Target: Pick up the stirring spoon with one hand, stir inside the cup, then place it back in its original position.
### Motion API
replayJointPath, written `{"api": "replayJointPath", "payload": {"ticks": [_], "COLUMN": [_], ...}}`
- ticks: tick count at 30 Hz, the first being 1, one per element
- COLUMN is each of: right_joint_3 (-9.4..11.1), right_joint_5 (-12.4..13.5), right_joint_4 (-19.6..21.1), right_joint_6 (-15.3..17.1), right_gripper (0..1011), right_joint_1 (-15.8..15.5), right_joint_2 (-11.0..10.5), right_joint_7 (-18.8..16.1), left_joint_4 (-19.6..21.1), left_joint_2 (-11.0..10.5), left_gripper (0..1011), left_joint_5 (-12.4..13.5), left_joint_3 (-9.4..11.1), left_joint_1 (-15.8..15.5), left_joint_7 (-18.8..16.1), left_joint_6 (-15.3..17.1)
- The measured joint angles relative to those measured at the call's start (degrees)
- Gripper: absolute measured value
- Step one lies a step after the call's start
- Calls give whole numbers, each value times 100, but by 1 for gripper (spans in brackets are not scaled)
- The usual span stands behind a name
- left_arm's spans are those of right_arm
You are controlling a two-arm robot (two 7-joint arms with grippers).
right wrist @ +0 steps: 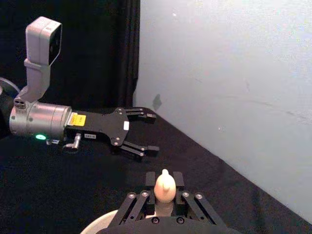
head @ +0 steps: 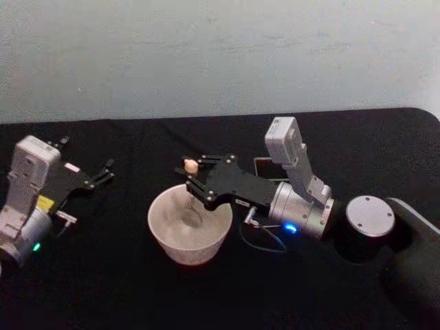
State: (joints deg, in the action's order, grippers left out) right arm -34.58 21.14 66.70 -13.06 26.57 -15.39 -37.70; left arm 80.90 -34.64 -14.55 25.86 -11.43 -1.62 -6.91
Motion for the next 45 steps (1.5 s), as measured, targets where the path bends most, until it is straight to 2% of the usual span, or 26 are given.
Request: {"api": "replayJointPath", "payload": {"ticks": [8,14,25,31,40,45], "right_joint_3": [39,79,249,304,228,161], "right_joint_5": [-51,-91,-48,63,152,233], "right_joint_4": [-185,-222,38,329,669,816], "right_joint_6": [-90,-102,-21,82,176,211], "right_gripper": [210,210,210,210,210,210], "right_joint_1": [28,35,-91,-251,-452,-508], "right_joint_2": [143,174,31,-130,-354,-385], "right_joint_7": [-18,-13,24,-26,-194,-284], "left_joint_4": [0,0,0,0,0,0], "left_joint_2": [0,0,0,0,0,0], "left_gripper": [1001,1001,1001,1001,1001,1001], "left_joint_5": [0,0,0,0,0,0], "left_joint_3": [0,0,0,0,0,0], "left_joint_1": [0,0,0,0,0,0], "left_joint_7": [0,0,0,0,0,0], "left_joint_6": [0,0,0,0,0,0]}}
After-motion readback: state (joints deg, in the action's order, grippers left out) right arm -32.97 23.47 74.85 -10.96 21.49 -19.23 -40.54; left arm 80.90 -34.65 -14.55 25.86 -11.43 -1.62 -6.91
